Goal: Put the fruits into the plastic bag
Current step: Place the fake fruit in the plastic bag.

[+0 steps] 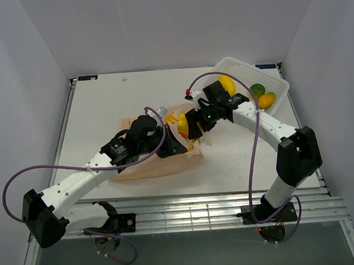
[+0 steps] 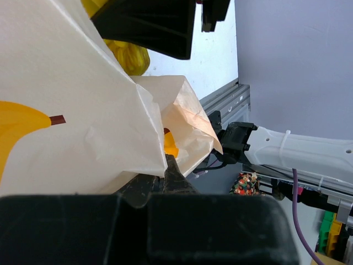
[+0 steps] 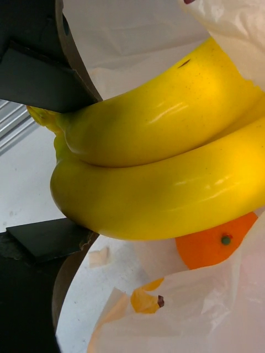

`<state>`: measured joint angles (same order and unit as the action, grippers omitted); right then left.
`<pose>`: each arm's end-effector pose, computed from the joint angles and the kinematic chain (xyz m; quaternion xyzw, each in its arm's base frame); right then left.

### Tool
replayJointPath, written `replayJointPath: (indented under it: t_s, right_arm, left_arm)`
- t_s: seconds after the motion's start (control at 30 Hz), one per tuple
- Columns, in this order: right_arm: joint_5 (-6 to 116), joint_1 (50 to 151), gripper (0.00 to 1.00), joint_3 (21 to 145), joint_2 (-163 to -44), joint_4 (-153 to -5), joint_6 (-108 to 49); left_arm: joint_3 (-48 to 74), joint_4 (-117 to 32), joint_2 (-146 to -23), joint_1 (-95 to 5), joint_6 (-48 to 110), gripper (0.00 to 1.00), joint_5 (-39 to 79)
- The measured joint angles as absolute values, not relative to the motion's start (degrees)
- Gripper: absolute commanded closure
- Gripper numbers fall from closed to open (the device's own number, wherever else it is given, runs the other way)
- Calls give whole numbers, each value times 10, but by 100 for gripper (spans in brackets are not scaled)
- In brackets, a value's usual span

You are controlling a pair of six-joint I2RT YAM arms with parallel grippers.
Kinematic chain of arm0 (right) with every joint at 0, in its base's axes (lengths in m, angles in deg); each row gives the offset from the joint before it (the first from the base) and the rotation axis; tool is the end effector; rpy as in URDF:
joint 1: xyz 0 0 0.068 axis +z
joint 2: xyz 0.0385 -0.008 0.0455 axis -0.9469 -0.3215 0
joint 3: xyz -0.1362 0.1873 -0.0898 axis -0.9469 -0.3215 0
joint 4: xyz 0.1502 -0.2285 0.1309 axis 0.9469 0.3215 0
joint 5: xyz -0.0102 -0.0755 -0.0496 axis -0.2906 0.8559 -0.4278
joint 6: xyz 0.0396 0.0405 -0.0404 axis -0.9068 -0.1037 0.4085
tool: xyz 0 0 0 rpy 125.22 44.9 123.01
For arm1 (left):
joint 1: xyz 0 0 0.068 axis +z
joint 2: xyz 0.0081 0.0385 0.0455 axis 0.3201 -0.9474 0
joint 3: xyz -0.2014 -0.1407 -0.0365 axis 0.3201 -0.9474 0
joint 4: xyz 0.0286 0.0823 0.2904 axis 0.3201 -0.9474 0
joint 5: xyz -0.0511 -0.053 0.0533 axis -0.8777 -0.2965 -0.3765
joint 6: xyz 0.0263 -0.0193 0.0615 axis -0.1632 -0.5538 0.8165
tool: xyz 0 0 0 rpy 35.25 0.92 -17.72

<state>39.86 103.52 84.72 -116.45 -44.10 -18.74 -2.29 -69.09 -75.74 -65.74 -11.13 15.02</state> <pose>0.3339 0.2373 0.2239 -0.3502 0.8607 0.2624 0.2602 0.2136 -0.2485 0.2670 0.0040 0.8828 -0.4177 0.2151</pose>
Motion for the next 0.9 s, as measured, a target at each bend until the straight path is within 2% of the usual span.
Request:
replayJointPath:
  t_s: [0.3, 0.53, 0.9]
  right_arm:
    - [376, 1058, 92, 828, -1165, -518, -209]
    - [376, 1108, 92, 810, -1183, -534, -264]
    - [384, 1118, 91, 771, -1224, -562, -361]
  left_arm:
    - [-34, -690, -739, -657, -116, 100, 154]
    - [-44, -664, -735, -657, -130, 100, 175]
    - [-53, -643, -729, -657, -142, 100, 181]
